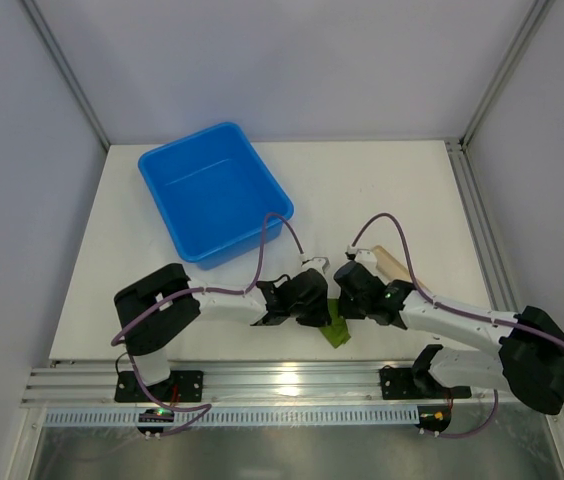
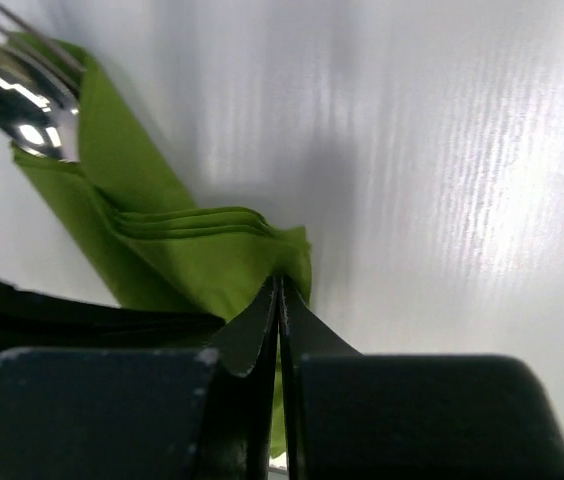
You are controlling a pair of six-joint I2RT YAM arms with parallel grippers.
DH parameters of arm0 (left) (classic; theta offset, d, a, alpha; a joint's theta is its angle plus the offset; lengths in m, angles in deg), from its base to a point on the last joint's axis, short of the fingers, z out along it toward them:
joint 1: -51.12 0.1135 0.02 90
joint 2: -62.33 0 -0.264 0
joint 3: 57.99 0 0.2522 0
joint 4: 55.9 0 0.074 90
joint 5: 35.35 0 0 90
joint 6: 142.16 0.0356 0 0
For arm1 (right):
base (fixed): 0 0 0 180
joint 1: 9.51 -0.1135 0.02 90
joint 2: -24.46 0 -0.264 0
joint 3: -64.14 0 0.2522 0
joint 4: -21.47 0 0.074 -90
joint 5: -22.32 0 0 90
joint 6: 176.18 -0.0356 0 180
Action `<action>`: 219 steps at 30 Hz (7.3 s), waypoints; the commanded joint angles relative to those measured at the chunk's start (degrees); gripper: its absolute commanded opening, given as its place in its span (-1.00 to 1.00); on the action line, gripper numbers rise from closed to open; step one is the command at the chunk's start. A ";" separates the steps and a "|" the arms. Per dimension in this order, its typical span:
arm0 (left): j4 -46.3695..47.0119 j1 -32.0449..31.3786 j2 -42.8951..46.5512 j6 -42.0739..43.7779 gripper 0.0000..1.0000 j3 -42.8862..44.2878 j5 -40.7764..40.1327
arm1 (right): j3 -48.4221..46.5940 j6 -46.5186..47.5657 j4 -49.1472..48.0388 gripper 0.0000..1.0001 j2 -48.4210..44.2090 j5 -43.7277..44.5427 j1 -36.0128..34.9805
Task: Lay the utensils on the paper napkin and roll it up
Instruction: Roll the napkin at the center of the board.
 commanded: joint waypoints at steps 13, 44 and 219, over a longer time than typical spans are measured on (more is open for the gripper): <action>-1.71 -0.18 -0.51 -0.10 -1.00 -1.74 -0.35 | 0.38 0.57 -4.20 -0.93 4.85 -1.57 3.71; -2.94 -0.18 -0.33 -0.01 -1.00 -1.29 -0.70 | -3.93 -0.49 1.33 -0.93 12.31 3.35 2.74; -13.76 4.65 20.40 -3.95 -0.37 -7.52 -4.48 | 9.96 -15.16 -4.28 -0.93 -9.92 -9.12 -6.22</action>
